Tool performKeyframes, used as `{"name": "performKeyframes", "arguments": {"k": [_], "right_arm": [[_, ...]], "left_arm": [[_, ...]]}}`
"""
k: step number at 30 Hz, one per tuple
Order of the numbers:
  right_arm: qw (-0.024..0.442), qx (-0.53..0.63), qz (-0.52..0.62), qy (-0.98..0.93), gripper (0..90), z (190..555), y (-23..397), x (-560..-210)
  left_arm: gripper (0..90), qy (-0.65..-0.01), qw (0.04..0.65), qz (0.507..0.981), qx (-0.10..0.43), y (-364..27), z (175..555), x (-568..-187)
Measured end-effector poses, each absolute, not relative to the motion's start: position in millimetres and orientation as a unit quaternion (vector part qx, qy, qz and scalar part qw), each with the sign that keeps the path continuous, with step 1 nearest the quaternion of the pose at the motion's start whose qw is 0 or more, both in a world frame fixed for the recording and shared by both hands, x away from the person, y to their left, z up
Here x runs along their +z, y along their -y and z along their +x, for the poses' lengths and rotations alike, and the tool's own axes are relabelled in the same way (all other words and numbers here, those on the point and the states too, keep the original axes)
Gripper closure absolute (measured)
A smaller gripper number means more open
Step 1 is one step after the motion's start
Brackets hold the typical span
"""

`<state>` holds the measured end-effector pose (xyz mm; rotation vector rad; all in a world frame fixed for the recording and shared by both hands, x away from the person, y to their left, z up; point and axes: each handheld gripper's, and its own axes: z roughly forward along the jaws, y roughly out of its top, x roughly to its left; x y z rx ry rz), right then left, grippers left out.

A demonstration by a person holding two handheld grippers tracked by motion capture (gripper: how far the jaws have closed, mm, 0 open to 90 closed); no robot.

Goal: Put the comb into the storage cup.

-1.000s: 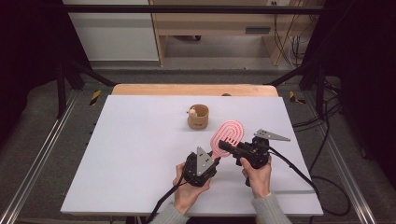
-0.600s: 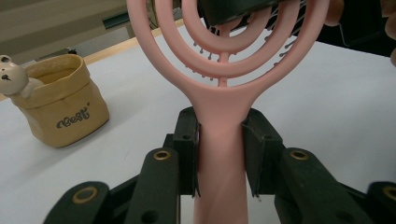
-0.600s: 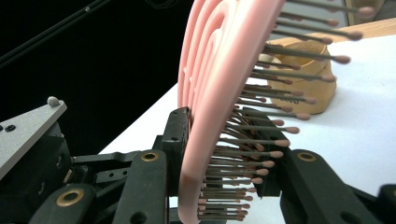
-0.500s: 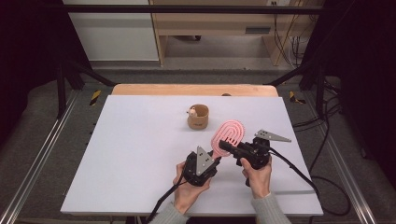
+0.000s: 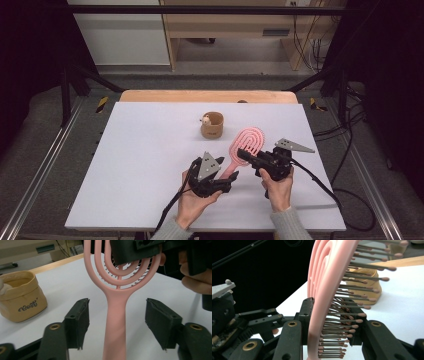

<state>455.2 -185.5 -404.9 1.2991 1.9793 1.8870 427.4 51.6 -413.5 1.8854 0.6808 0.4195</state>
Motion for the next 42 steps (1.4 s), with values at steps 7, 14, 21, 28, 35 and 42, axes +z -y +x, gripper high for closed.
{"name": "performKeyframes", "arguments": {"k": [7,14,21,28,35,42], "right_arm": [[0.074,0.624,0.428,-0.649,63.9,454,190,-401],[0.088,0.622,0.428,-0.65,64.0,454,192,-400],[0.093,0.623,0.427,-0.648,64.0,453,194,-398],[0.097,0.624,0.427,-0.647,63.9,453,197,-396],[0.1,0.623,0.426,-0.648,63.9,453,198,-395],[0.104,0.623,0.422,-0.65,63.9,453,200,-394]], "left_arm": [[16.7,-0.284,0.523,0.788,0.159,-61,433,-406],[5.3,-0.283,0.522,0.791,0.151,-69,438,-397],[3.9,-0.282,0.528,0.786,0.153,-80,441,-389],[2.6,-0.285,0.54,0.779,0.143,-97,446,-381],[2.3,-0.288,0.545,0.774,0.147,-116,449,-380],[2.2,-0.3,0.54,0.769,0.166,-137,452,-386]]}}
